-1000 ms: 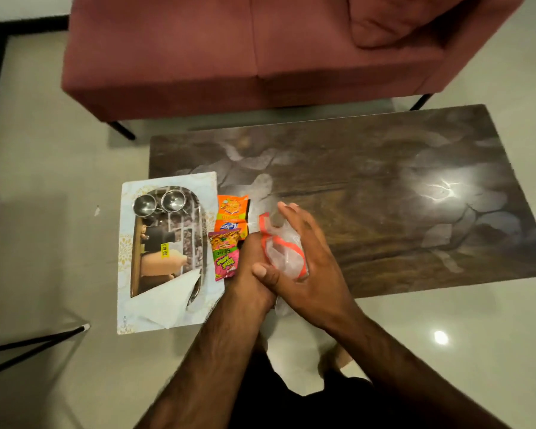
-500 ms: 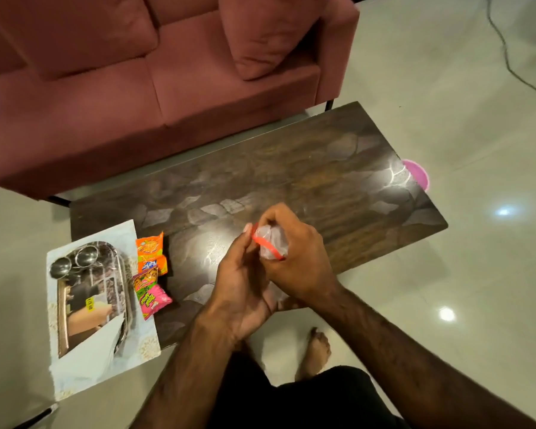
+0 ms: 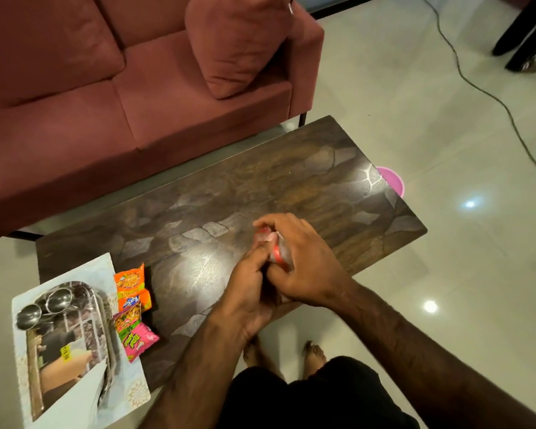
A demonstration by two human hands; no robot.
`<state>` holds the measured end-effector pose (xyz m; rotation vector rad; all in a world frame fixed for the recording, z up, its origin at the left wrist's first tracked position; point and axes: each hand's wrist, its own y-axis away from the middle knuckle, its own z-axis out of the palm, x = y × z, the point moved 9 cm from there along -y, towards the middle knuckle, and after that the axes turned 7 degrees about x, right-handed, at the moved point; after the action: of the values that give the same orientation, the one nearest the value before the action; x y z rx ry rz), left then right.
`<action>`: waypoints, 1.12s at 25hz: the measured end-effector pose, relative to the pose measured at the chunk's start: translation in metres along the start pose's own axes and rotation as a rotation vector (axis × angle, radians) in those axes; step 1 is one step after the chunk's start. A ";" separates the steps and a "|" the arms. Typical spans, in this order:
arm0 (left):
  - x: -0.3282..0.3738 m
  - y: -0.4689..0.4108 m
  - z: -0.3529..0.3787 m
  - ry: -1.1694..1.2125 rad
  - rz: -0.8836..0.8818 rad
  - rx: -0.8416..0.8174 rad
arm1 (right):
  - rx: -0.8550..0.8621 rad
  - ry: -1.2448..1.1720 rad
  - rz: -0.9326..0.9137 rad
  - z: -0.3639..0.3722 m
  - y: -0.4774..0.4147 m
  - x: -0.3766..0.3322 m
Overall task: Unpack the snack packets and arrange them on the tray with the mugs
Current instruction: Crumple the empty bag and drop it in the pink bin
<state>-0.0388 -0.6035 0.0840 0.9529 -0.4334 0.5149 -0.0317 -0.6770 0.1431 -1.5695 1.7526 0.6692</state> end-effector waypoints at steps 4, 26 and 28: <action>0.022 -0.026 0.003 0.082 0.025 0.039 | -0.041 -0.046 0.007 -0.009 -0.004 0.014; -0.042 -0.288 0.247 -0.602 0.192 0.314 | 0.137 -0.385 0.456 -0.219 -0.064 0.368; -0.061 -0.322 0.277 -0.643 0.153 0.255 | 0.295 -0.318 0.539 -0.241 -0.057 0.408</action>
<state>0.0691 -1.0059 -0.0185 1.3374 -1.0429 0.3969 -0.0280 -1.1275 -0.0135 -0.7439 1.9259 0.8146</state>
